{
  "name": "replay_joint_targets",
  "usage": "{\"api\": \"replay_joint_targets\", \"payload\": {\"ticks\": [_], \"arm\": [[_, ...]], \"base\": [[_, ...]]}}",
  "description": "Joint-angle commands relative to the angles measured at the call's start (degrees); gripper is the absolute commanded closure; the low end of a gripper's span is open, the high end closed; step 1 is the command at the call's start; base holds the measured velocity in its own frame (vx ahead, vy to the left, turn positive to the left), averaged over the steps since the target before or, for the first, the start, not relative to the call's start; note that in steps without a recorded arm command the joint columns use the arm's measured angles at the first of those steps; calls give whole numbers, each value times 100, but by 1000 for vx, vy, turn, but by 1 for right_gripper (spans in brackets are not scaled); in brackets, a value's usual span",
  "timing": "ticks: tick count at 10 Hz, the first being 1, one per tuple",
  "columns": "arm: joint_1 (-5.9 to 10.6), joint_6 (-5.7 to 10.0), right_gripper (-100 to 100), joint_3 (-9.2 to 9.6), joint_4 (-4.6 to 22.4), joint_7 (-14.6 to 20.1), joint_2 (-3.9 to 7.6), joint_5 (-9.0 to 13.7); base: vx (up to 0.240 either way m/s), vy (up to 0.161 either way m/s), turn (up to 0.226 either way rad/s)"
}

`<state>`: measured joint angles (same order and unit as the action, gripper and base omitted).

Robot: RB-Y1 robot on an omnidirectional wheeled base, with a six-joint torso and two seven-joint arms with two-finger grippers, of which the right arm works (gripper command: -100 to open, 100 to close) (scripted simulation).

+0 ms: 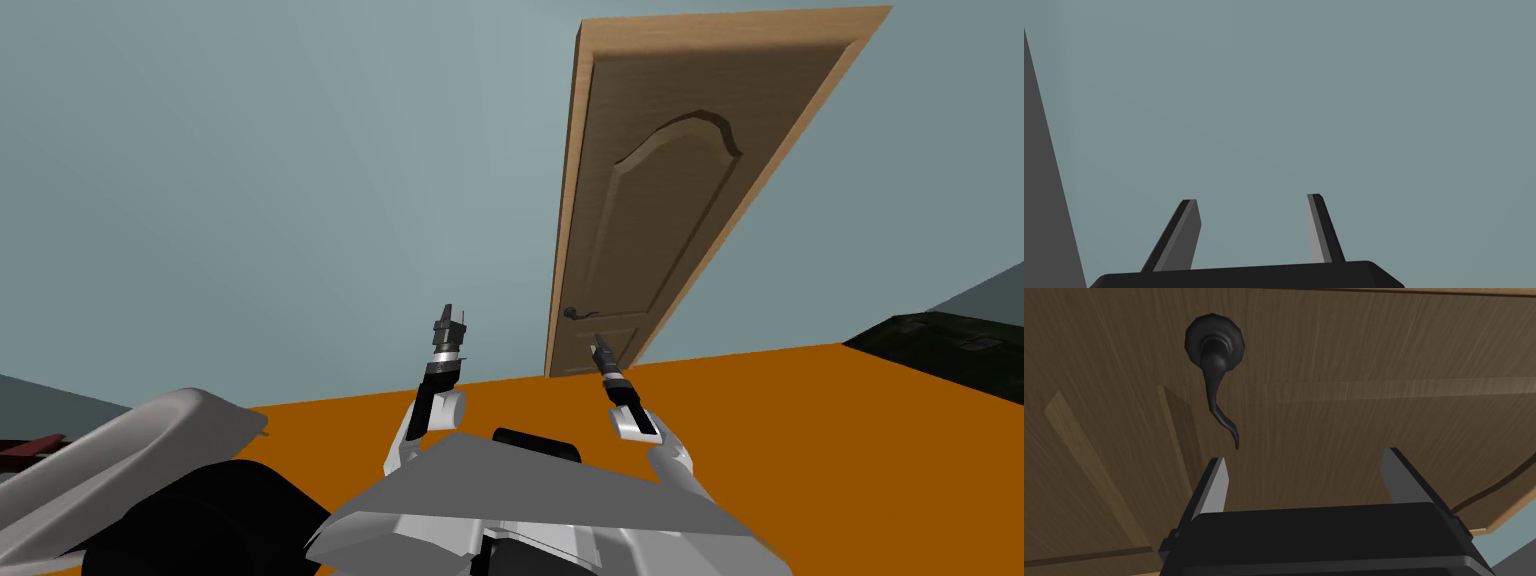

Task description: Pull the door open

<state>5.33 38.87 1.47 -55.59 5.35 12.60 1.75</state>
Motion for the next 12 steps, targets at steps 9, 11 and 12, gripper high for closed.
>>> {"api": "replay_joint_targets", "payload": {"ticks": [9, 11, 12], "arm": [[643, 138, -100, 116, 1421, 293, 224, -2], [736, 160, -100, 131, 1621, 331, 252, -3], [776, 169, -100, 138, 1709, 348, 265, -3]], "base": [[27, -102, 134], [24, -73, 76], [11, -58, 64]]}}
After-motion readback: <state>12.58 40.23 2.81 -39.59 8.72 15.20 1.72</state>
